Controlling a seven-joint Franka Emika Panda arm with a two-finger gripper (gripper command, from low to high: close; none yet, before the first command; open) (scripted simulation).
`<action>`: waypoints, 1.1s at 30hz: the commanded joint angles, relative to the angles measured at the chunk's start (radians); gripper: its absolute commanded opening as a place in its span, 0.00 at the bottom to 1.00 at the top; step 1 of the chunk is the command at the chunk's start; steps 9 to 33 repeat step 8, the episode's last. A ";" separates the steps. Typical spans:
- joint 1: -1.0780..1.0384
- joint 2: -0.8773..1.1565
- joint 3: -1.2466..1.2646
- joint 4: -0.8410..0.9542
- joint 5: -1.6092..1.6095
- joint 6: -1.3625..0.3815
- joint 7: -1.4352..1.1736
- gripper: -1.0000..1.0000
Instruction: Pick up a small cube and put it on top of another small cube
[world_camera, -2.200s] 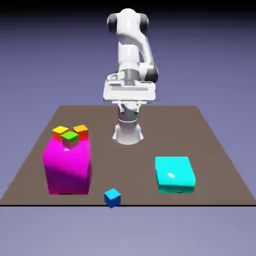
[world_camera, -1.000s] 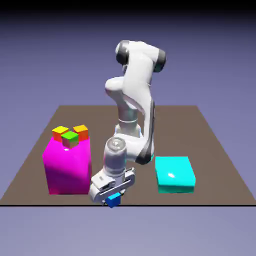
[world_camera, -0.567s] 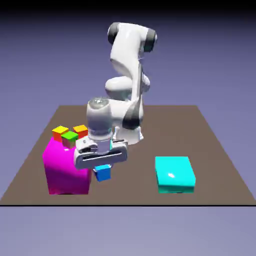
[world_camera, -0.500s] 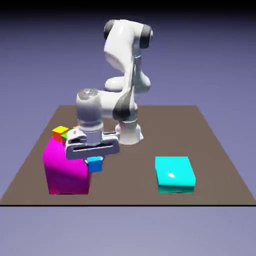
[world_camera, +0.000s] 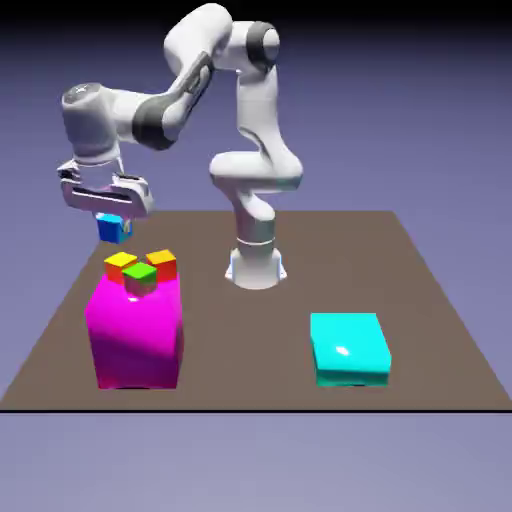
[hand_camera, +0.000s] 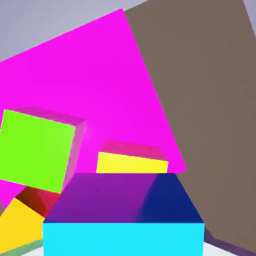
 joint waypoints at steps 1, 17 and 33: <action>0.000 0.003 -0.001 -0.008 -0.003 0.011 0.001 0.00; 0.006 -0.052 0.017 0.127 -0.017 -0.173 0.016 1.00; 0.006 -0.052 0.017 0.127 -0.017 -0.173 0.016 1.00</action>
